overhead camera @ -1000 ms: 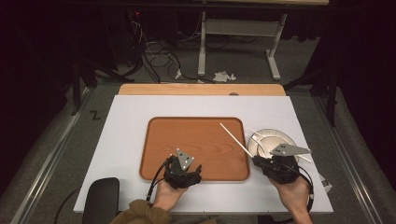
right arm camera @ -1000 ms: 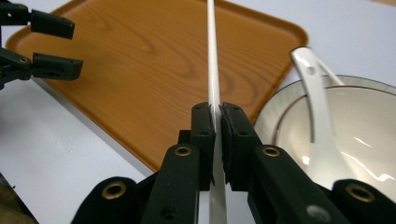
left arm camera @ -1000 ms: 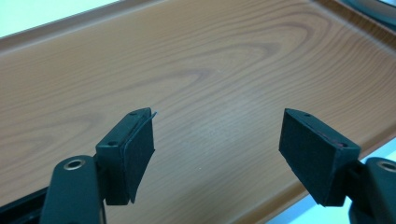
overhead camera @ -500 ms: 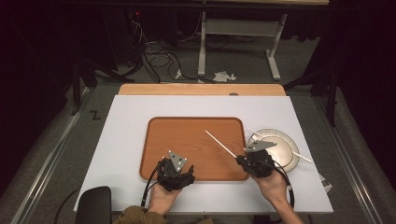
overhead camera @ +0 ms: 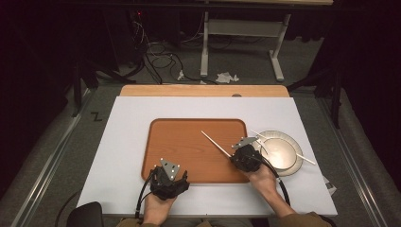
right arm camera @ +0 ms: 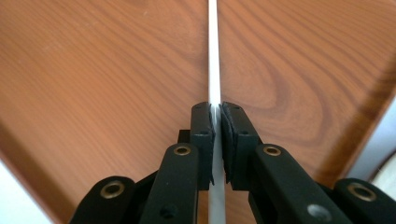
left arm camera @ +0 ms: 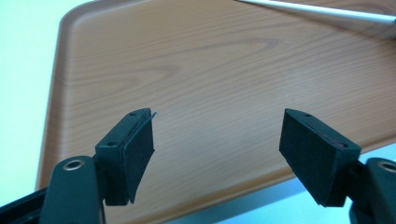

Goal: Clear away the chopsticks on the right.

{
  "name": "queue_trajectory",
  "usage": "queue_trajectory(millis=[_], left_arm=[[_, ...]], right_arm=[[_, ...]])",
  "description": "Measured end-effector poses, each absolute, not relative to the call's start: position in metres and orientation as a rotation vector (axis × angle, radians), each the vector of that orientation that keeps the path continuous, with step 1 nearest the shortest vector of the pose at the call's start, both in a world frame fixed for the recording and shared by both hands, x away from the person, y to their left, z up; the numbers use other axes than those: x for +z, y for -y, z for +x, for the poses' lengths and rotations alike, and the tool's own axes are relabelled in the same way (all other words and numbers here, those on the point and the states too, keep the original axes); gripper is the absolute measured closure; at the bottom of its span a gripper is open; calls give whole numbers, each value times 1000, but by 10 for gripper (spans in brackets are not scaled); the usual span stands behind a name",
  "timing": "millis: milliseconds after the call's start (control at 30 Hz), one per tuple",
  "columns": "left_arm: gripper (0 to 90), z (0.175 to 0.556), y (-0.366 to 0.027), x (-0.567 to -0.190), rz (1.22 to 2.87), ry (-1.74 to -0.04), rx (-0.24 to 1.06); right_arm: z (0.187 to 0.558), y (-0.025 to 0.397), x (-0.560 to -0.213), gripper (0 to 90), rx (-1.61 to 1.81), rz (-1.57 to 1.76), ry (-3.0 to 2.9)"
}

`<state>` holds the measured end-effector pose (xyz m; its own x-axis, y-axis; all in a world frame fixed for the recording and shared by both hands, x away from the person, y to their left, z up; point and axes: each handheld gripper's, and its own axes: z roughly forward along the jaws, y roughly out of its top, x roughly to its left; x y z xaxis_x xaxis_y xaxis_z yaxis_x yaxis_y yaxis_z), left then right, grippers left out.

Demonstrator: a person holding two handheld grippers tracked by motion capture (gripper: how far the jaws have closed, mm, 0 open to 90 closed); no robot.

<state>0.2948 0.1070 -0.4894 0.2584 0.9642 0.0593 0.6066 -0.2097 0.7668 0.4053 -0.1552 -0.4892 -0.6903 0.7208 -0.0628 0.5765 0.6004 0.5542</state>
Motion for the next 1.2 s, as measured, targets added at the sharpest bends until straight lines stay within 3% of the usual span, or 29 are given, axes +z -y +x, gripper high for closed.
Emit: queue_trajectory(millis=[833,1200], left_arm=[[241,293,-99,-493,1955,-1370,690],[237,296,-98,-493,1966,-1355,678]], right_arm=[[413,161,-492,825,645,1101,-2491],[406,164,-481,699,734,1050,-2468]])
